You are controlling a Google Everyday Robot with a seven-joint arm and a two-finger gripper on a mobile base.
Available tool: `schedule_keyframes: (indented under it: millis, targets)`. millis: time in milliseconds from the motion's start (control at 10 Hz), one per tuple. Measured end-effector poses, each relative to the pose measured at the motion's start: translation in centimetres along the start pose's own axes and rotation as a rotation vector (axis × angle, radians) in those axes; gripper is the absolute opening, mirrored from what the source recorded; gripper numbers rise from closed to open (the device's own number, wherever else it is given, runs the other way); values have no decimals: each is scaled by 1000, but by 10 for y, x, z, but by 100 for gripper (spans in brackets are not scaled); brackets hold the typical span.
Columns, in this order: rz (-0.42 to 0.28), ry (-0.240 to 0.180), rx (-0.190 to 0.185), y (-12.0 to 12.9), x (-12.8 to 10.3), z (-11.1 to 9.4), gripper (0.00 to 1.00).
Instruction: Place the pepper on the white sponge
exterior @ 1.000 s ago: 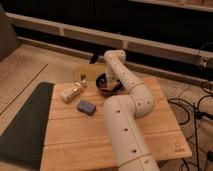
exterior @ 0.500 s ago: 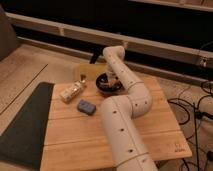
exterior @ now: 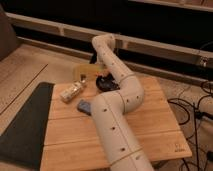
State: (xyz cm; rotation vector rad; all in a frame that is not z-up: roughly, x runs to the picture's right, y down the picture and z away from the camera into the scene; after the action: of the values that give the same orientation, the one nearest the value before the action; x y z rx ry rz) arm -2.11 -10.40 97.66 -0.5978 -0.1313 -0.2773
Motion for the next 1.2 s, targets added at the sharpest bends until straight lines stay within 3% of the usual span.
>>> schedule_keyframes:
  millis: [200,400,600,1200]
  targets:
    - [-26,-34,-18,-5,-47,-22,0]
    - [-35,-52,-40,-4,-76,-36,0]
    - [-39,-72,-87,4,-107,-44,0]
    - [-38,-77,-93,6,-107,-44,0]
